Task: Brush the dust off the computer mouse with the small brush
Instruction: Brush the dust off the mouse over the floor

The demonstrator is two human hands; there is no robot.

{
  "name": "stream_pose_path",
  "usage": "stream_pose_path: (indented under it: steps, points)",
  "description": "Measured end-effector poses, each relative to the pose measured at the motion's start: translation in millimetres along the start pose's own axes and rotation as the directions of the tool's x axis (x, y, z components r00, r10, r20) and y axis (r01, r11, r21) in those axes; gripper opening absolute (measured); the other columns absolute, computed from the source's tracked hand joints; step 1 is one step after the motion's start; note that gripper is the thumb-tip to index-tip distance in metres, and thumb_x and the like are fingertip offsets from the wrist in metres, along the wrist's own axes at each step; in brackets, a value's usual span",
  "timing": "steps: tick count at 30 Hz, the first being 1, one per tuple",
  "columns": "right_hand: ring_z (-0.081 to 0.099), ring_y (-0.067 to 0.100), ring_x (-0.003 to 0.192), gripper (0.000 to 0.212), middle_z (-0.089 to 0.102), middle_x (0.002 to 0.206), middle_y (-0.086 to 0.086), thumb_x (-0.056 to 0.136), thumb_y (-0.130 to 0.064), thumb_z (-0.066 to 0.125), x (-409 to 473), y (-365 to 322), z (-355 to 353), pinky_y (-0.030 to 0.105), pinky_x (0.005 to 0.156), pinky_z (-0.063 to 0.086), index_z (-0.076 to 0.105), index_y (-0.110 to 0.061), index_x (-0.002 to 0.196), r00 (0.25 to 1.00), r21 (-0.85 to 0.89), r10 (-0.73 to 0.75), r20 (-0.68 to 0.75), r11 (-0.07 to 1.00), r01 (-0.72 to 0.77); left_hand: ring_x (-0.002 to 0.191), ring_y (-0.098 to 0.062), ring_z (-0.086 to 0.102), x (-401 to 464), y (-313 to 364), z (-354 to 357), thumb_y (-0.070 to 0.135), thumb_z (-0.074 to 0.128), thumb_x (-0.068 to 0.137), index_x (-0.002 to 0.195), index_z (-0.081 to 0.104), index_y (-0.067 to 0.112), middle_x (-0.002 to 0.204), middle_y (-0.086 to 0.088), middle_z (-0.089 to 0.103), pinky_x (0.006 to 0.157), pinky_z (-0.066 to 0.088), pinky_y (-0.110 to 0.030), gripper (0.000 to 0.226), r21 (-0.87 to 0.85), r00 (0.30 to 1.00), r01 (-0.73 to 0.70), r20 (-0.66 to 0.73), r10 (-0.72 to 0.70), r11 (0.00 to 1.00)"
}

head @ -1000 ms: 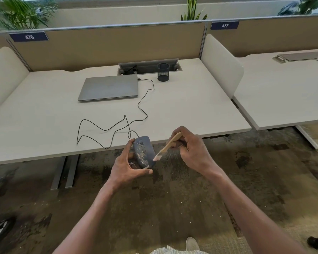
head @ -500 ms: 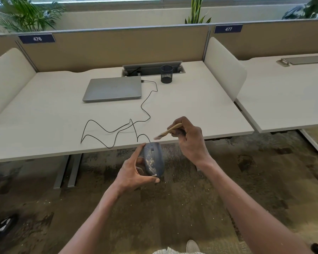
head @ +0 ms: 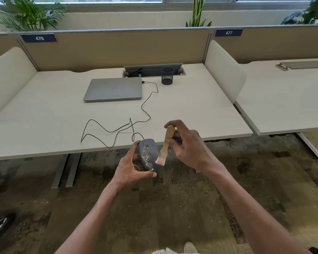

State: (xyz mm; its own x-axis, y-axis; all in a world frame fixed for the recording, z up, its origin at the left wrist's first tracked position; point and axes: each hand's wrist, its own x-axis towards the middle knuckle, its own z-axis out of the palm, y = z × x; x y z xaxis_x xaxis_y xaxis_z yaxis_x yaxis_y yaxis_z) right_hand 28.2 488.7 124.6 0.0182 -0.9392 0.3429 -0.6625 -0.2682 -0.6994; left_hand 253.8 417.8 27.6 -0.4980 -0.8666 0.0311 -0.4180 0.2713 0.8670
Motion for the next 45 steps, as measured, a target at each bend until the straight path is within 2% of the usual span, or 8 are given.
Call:
stream_pose_path:
  steps: [7,12,18,29,34,37,40,45]
  points:
    - [0.074,0.024,0.081,0.037,0.073,0.09,0.001,0.096,-0.011,0.066,-5.9,-0.8,3.7,0.046,0.068,0.062,0.046,-0.033,0.118,0.999,0.037,0.025,0.049,0.999,-0.027,0.104,-0.005,0.064,0.1,1.4,-1.3,0.056,0.091,0.049,0.157,0.015,0.034,0.134,-0.01,0.062,0.084,0.052,-0.012,0.134,0.004,1.0,0.001,-0.014,-0.001,1.0]
    - [0.074,0.017,0.082,0.035,0.073,0.092,0.001,0.096,-0.009,0.066,-4.1,-0.3,7.2,0.044,0.071,0.063,0.047,-0.03,0.117,1.0,0.043,0.021,0.019,0.999,-0.022,0.103,-0.004,0.066,-1.0,2.3,-0.9,0.052,0.093,0.051,0.157,0.016,0.033,0.13,-0.004,0.064,0.084,0.056,-0.017,0.132,0.014,1.0,-0.004,-0.013,0.005,1.0]
    - [0.074,0.028,0.078,0.033,0.074,0.089,0.003,0.097,-0.009,0.066,3.6,0.5,9.1,0.05,0.072,0.061,0.047,-0.029,0.115,0.998,0.064,0.038,-0.048,0.997,-0.034,0.095,0.0,0.069,-1.2,0.5,-1.9,0.044,0.096,0.053,0.155,0.015,0.039,0.119,0.007,0.062,0.077,0.056,-0.013,0.131,0.006,0.999,-0.002,0.042,0.002,1.0]
    - [0.07,0.021,0.074,0.029,0.072,0.088,0.004,0.098,-0.006,0.064,28.9,3.3,8.5,0.042,0.069,0.061,0.048,-0.018,0.119,0.993,-0.02,-0.028,-0.117,0.999,0.026,0.09,0.0,0.067,-2.1,4.3,3.4,0.054,0.091,0.052,0.148,0.012,0.052,0.106,0.017,0.064,0.076,0.058,-0.02,0.125,0.024,0.995,-0.04,0.09,0.038,0.999]
    - [0.066,0.022,0.07,0.026,0.069,0.084,0.004,0.099,-0.008,0.062,39.9,5.8,11.3,0.042,0.065,0.058,0.048,-0.018,0.12,0.994,-0.045,-0.027,-0.11,0.999,0.022,0.08,-0.011,0.067,-0.3,1.2,2.7,0.047,0.094,0.055,0.149,0.01,0.05,0.109,0.004,0.067,0.071,0.057,-0.022,0.126,0.031,0.994,-0.052,0.098,0.049,0.998]
    - [0.056,0.005,0.063,0.025,0.064,0.081,0.001,0.1,-0.008,0.061,45.7,7.0,13.9,0.028,0.058,0.05,0.049,-0.016,0.12,0.99,-0.075,-0.049,-0.132,0.996,0.04,0.078,-0.006,0.067,-0.3,1.3,2.3,0.047,0.094,0.054,0.148,0.01,0.051,0.108,0.005,0.066,0.068,0.055,-0.019,0.126,0.022,0.994,-0.061,0.094,0.059,0.998]
    - [0.057,0.007,0.064,0.029,0.064,0.081,0.0,0.099,-0.007,0.062,49.5,3.1,16.3,0.022,0.057,0.049,0.048,-0.017,0.122,0.983,-0.063,-0.077,-0.165,0.996,0.067,0.08,0.006,0.066,1.4,-0.2,2.2,0.045,0.095,0.054,0.145,0.012,0.056,0.103,0.016,0.064,0.064,0.053,-0.014,0.123,0.004,0.994,-0.07,0.083,0.07,0.998]
    - [0.057,0.003,0.062,0.034,0.062,0.076,-0.007,0.097,-0.005,0.063,53.9,1.2,21.7,0.015,0.056,0.048,0.049,-0.02,0.124,0.986,-0.048,-0.043,-0.163,0.998,0.035,0.076,-0.007,0.069,3.1,-3.4,-1.4,0.051,0.093,0.051,0.144,0.015,0.061,0.099,0.013,0.069,0.064,0.059,-0.024,0.122,-0.029,0.996,-0.063,0.068,0.065,0.998]
